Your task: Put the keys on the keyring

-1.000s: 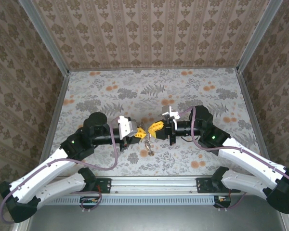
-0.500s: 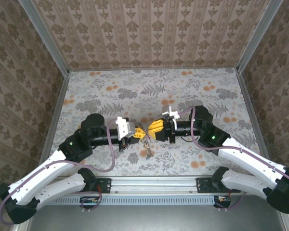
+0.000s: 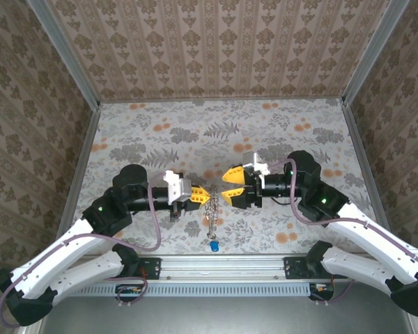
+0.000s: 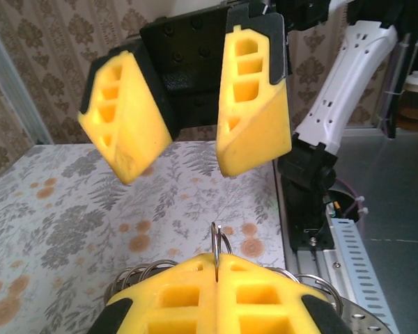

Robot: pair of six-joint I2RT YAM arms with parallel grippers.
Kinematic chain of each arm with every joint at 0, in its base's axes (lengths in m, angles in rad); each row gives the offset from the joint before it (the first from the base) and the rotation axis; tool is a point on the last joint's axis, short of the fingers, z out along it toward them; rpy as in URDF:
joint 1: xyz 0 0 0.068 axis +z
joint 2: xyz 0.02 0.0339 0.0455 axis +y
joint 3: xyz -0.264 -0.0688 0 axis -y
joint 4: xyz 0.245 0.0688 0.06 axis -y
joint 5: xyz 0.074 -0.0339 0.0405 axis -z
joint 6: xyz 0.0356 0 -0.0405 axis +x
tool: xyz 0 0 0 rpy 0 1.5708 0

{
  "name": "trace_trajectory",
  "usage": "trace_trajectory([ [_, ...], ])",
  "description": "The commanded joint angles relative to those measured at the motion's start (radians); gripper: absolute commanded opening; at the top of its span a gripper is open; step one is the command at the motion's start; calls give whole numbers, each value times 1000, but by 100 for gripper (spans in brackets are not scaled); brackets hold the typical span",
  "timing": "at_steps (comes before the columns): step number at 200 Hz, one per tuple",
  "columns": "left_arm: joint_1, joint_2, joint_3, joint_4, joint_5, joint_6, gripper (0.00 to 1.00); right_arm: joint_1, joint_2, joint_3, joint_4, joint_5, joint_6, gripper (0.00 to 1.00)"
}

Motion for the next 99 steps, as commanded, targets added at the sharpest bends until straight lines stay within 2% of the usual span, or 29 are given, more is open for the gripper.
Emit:
trace_trajectory([
  [1,9,-11,25,68,89,-37,0,8,3,34,-47,-59,-79,52],
  [48,12,-19,18,112,89,-73,0,57,48,54,-66,-68,-158,50],
  [99,11,-5,21,116,80,-77,0,76,59,42,-9,-70,-159,32],
])
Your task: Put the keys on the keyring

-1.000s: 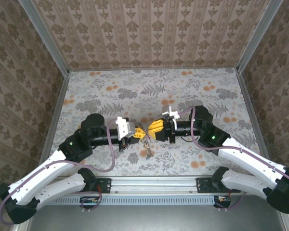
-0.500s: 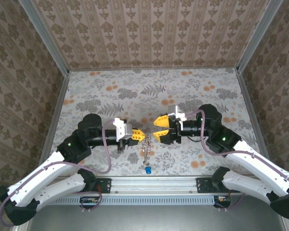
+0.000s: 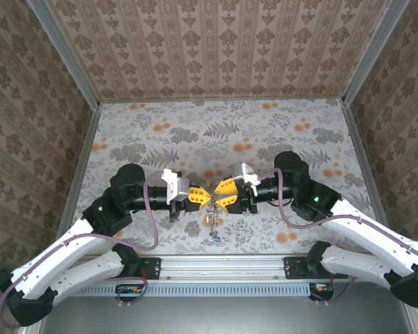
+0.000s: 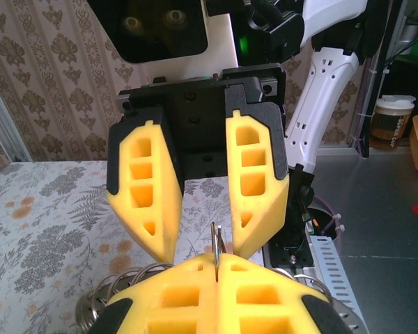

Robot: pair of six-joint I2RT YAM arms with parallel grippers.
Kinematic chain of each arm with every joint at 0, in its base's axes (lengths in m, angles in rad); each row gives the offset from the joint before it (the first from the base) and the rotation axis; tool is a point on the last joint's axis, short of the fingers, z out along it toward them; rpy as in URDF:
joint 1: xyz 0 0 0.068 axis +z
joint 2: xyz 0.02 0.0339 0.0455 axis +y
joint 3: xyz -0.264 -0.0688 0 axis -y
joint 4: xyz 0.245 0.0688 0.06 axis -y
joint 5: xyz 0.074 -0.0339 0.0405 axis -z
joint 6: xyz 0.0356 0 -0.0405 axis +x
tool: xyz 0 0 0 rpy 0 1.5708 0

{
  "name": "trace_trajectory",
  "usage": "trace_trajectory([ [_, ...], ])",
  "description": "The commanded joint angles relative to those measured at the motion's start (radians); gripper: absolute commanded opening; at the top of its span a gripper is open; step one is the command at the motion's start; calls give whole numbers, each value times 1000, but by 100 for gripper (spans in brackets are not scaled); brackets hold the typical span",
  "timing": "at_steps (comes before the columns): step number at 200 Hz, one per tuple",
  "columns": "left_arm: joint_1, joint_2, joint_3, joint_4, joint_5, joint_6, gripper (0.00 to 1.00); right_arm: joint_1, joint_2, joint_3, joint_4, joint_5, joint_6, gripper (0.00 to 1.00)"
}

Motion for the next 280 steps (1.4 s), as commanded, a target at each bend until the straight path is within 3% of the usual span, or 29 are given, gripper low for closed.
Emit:
trace_trajectory([
  [1,7,-5,21,62,25,-19,0,6,1,22,44,-24,-16,32],
  [43,8,13,18,71,28,-22,0,6,12,12,100,-27,2,26],
  [91,11,15,13,88,26,-28,0,9,27,22,74,-33,-15,0],
  [131,10,24,44,-24,-92,14,0,11,4,47,-17,57,-72,0],
  [154,4,33,91,-172,-202,75,18,18,29,121,-195,200,-144,0],
  [183,-7,51,122,-251,-274,111,22,42,56,164,-285,268,-184,0],
  [224,-18,82,139,-257,-264,131,23,57,67,176,-301,281,-197,0],
  [280,-27,112,141,-249,-147,119,22,66,69,179,-297,274,-198,0],
])
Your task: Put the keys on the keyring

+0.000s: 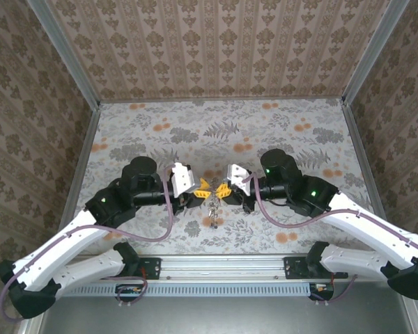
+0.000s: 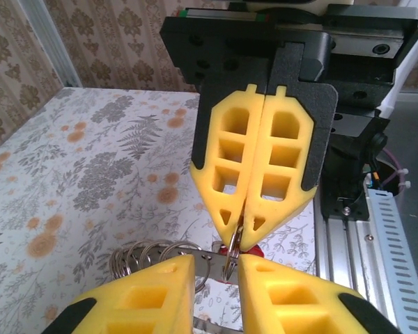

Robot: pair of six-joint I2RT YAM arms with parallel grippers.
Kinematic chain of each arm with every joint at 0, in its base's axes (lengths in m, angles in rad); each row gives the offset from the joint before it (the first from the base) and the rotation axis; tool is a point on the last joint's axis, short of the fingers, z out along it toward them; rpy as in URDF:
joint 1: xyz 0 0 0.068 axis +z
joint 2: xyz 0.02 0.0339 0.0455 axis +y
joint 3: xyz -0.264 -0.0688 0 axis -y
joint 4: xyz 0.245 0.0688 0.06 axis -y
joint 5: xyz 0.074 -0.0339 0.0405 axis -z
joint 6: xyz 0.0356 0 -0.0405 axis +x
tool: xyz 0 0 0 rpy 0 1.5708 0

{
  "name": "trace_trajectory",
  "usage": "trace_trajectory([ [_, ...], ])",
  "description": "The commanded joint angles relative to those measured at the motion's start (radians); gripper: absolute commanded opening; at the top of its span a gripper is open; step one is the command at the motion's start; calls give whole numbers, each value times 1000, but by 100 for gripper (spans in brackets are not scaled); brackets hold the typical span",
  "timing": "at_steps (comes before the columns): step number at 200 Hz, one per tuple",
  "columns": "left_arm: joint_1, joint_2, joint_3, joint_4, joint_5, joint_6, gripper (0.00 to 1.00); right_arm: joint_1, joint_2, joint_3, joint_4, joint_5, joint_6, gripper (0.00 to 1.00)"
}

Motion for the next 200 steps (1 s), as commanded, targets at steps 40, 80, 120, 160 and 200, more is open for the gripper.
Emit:
trace_trajectory([
  [40,-15,34,33,-43,66,30,21,15,-2,54,3,-3,-29,0],
  [80,-15,48,34,-28,58,39,5,21,7,59,-11,6,-37,0],
  [120,-14,21,14,9,70,28,0,22,6,57,-14,-3,-40,0],
  [160,-5,-18,-24,101,134,-19,0,25,-9,33,9,-52,-30,18],
  [200,-6,-50,-54,196,194,-70,0,26,-39,12,28,-59,-23,21],
])
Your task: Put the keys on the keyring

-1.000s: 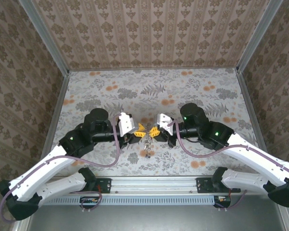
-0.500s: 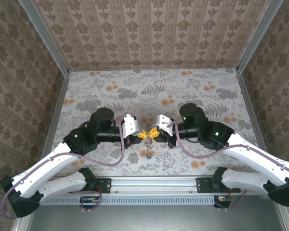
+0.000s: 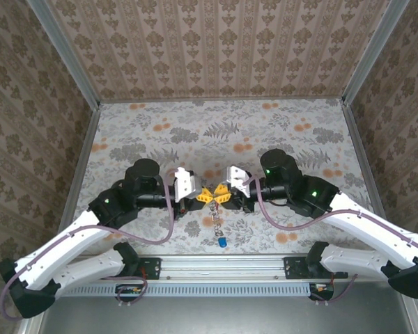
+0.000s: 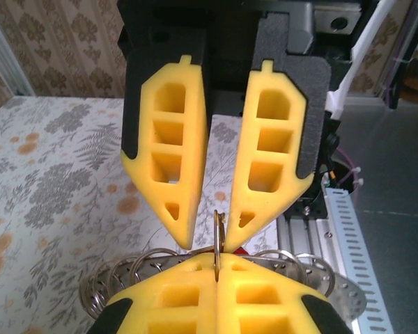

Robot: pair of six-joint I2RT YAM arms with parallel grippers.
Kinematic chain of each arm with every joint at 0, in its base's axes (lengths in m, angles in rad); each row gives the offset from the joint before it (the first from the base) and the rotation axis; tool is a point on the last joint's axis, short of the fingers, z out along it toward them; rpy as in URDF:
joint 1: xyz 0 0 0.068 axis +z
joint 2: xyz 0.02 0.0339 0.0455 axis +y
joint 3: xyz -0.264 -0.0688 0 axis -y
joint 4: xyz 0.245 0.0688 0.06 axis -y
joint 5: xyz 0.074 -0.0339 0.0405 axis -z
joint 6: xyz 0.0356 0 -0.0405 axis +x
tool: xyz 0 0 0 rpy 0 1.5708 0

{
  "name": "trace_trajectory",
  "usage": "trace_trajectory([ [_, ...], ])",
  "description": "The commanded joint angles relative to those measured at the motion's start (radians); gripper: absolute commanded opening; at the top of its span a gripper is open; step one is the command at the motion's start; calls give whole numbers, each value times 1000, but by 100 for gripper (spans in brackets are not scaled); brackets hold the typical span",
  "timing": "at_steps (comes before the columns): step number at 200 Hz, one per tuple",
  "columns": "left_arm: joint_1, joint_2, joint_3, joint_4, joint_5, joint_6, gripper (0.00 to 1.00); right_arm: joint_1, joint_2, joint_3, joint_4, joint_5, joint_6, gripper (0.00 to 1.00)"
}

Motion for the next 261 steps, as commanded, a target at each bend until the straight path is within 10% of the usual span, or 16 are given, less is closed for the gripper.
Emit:
trace_trajectory([
  [1,4,-38,-9,145,83,-52,0,8,-33,-6,30,-24,-2,21],
  [103,5,-62,-78,290,121,-127,0,8,-91,-62,119,-87,21,17],
  [137,4,-62,-83,299,111,-135,0,8,-100,-70,120,-75,24,0],
  [201,-17,-27,40,-18,-60,-17,25,7,-108,-58,107,-18,40,0],
  [261,-27,-10,102,-117,-112,31,28,8,-60,-19,52,11,34,0],
])
